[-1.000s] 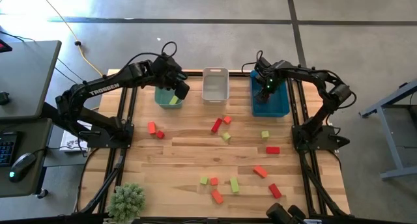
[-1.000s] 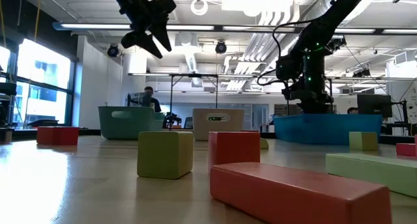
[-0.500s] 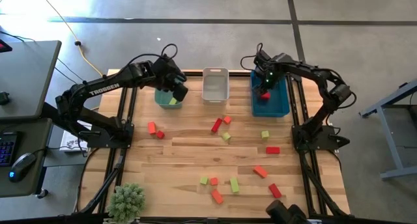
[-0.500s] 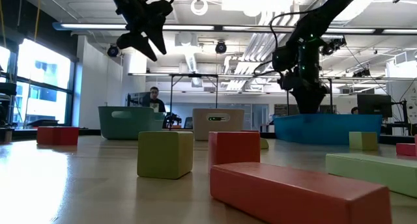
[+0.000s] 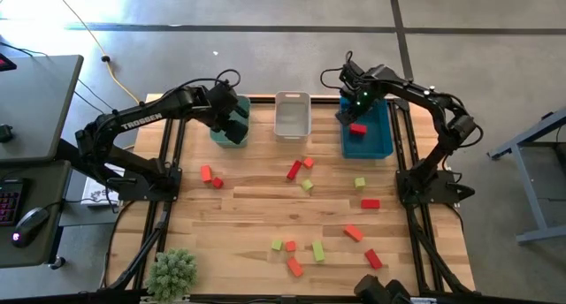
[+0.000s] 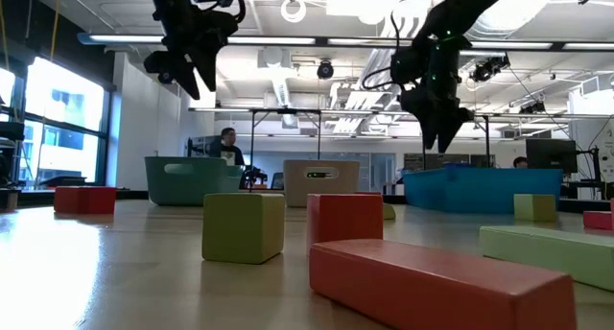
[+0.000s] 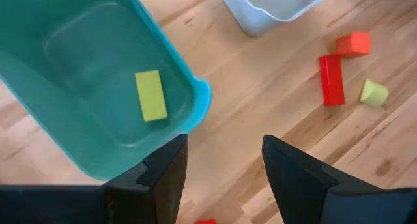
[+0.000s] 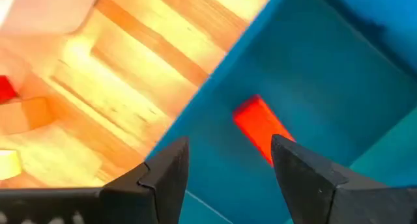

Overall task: Sort & place blocks by color
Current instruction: Put the orange block into the gray bin

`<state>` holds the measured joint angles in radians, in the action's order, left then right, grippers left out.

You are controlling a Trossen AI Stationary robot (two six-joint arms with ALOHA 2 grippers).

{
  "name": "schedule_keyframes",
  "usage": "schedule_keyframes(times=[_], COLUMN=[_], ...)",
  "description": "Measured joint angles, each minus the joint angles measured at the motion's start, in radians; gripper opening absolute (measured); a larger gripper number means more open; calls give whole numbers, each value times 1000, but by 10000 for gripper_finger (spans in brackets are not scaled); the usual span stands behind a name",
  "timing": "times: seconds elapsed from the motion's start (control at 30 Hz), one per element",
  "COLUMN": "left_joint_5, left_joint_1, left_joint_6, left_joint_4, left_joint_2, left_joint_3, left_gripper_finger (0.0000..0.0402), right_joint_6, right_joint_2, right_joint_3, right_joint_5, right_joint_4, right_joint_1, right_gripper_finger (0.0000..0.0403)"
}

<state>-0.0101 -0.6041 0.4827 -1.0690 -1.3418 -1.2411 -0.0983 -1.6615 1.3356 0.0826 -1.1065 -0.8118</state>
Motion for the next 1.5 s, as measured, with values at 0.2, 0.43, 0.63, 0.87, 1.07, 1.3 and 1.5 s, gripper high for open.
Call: schedule_keyframes(times=[0.2,0.43,0.63,0.87,1.07,1.3,1.5], left_joint_5=[-1,-5,-33,-95,-135,-156,-147], left_joint_1=[0,2,42,138,212,305,354], left_joint_6=[80,155,294,506,684,884,1050], left_joint_4=[-114,-280,-330,-333,-334,-333,-319], left_joint_2=[0,0,0,0,0,0,0], left_joint_3=[0,0,0,0,0,84,168], left_gripper_finger=[189,189,189,188,186,186,186], right_joint_6=[-36,-55,-24,6,33,89,133], right_joint_2=[0,0,0,0,0,0,0], right_joint_3=[20,20,20,20,20,20,20], right_joint_5=[-11,-78,-98,-96,-89,-89,-90], right_joint_4=[5,8,8,-17,-46,-64,-63], right_joint_1=[60,114,128,127,128,128,128], right_gripper_finger=[204,204,204,204,204,204,204])
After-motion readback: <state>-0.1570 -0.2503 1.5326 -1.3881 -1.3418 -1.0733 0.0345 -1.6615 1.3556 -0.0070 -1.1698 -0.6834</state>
